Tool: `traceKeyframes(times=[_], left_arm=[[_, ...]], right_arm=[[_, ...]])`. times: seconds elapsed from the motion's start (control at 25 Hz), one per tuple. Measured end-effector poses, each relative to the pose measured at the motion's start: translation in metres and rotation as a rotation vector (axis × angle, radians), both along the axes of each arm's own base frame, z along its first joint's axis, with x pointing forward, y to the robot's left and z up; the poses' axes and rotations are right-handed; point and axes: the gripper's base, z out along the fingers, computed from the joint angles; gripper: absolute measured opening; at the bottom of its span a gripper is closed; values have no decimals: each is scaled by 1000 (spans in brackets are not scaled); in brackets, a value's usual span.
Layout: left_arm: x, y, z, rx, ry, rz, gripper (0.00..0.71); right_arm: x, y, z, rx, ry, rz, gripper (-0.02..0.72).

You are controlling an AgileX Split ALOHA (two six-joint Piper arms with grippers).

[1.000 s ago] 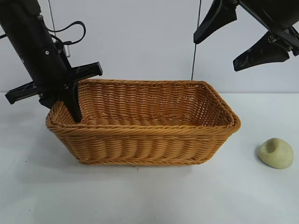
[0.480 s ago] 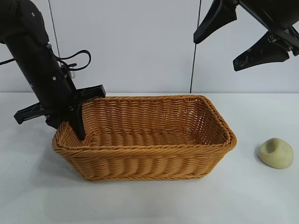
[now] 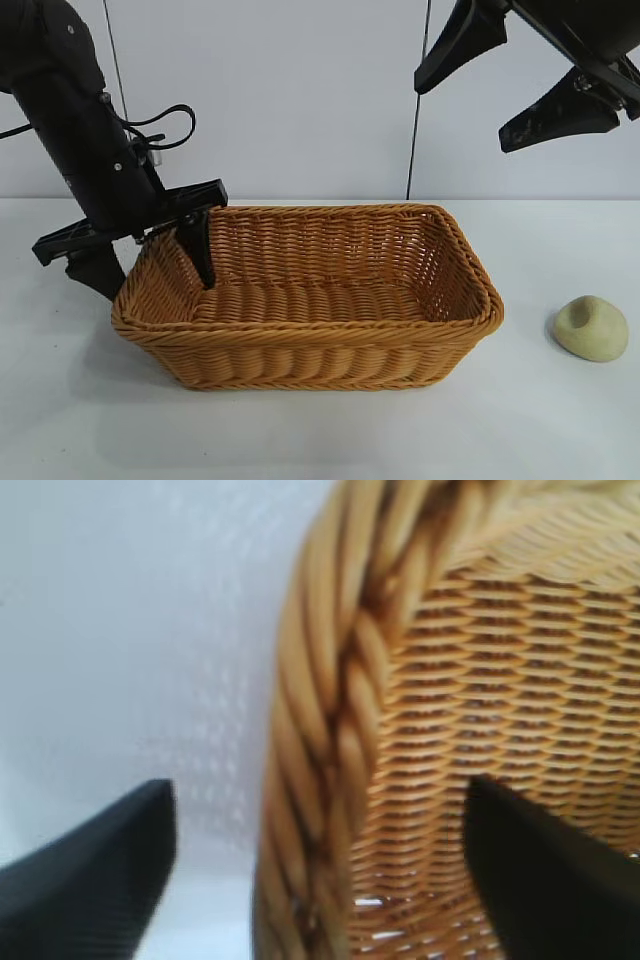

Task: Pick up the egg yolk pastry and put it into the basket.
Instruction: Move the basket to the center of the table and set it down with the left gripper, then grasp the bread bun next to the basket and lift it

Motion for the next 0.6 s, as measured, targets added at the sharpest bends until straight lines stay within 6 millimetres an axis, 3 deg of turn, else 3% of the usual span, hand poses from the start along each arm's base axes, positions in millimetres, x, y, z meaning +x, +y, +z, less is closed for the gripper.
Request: traceKeyframes(times=[0.2,0.44,0.6], left_arm=[[2,-2,22,-10,3,-28,655],[8,1,85,28,-112,-100,657],[11,8,118,111,-185,-145,657]], right_arm=[[0,0,0,0,0,0,628],[0,0,0,0,0,0,628],[0,0,0,0,0,0,628]])
